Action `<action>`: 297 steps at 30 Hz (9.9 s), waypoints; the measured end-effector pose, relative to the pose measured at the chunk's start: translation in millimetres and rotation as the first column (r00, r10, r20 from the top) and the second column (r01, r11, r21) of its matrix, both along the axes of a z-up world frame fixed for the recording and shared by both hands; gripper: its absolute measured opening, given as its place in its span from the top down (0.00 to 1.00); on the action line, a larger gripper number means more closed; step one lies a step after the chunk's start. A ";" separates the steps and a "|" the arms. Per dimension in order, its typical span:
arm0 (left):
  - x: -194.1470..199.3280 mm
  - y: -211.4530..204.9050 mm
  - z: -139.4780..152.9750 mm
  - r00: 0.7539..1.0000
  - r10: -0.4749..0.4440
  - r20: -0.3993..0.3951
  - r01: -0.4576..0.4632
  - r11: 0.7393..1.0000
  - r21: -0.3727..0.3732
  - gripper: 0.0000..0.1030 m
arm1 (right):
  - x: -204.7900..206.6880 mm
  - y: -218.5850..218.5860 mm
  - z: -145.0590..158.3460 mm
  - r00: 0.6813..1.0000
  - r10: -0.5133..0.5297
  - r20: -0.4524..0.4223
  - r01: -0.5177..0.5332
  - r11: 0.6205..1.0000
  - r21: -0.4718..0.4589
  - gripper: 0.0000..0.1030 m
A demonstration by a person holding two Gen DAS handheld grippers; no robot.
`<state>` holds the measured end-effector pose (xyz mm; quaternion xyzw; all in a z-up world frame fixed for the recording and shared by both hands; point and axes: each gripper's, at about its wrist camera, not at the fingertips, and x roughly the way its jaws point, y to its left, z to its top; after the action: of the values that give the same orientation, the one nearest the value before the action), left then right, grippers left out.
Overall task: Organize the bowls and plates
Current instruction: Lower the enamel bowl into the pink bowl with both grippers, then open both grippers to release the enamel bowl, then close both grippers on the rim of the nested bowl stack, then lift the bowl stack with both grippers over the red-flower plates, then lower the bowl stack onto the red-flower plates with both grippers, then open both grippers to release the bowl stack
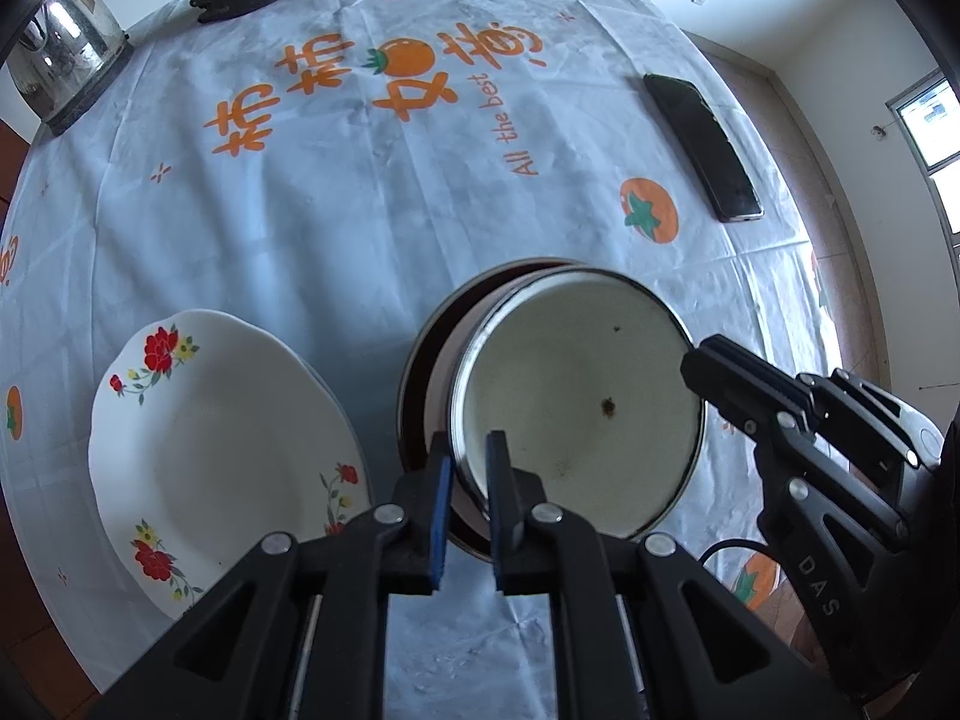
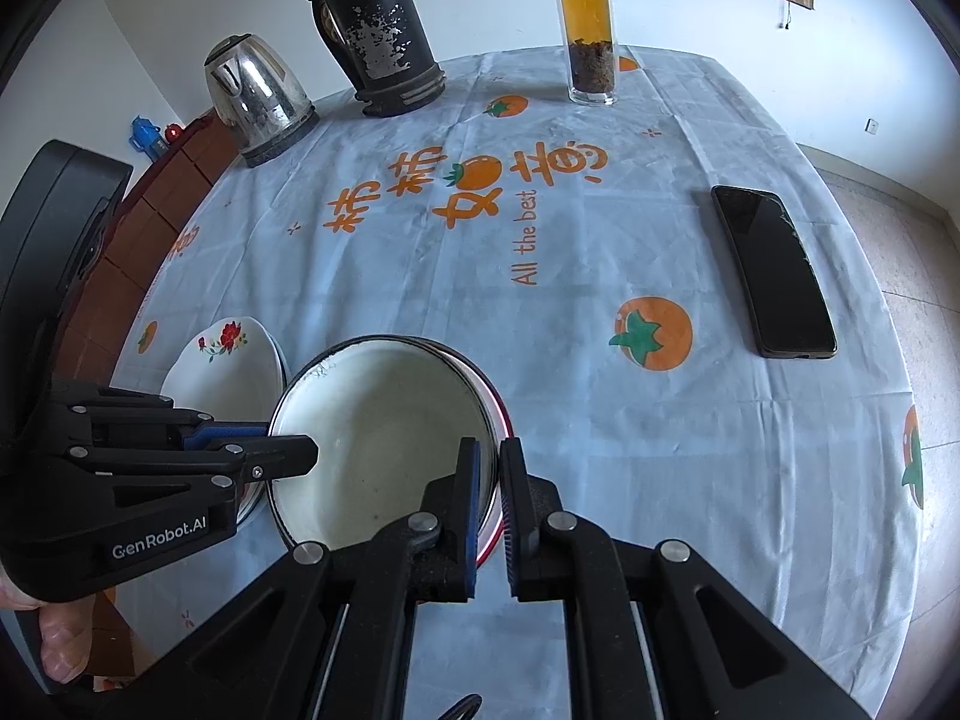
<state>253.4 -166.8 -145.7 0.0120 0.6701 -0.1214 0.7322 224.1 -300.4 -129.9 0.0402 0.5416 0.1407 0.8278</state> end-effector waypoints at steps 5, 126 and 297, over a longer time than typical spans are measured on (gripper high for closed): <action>-0.3 -1.3 -1.8 1.000 -0.005 -0.006 0.005 1.000 -0.005 0.92 | -0.3 0.0 1.0 1.000 0.001 0.007 0.000 1.000 -0.014 0.92; -42.9 79.8 30.8 0.985 0.170 -0.022 -0.171 0.983 -0.060 0.72 | 6.2 72.8 28.6 0.985 0.171 -0.011 -0.171 0.983 -0.064 0.76; -58.5 184.4 20.4 0.908 0.415 0.053 -0.416 0.909 -0.005 0.55 | 1.5 179.0 12.5 0.923 0.386 0.010 -0.384 0.920 -0.076 0.53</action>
<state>194.9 17.6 -125.3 -0.1254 0.6382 0.0395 0.7586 225.6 -121.4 -117.3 -0.0988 0.5334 0.2813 0.7916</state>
